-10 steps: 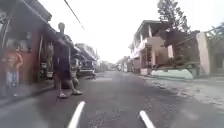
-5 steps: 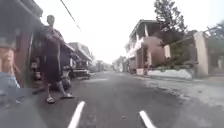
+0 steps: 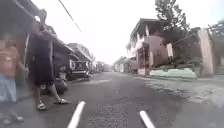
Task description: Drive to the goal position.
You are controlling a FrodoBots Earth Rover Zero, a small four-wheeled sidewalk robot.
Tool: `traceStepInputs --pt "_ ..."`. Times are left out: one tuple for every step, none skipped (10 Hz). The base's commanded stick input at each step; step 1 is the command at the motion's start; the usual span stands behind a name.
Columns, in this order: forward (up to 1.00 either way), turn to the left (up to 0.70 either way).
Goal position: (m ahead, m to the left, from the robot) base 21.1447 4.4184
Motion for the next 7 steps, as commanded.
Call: traceStepInputs --pt "0.7 0.0" --pt "0.7 0.0" --pt "0.7 0.0" --pt "0.7 0.0" --pt "0.7 0.0" --pt "0.7 0.0" --pt "0.7 0.0"
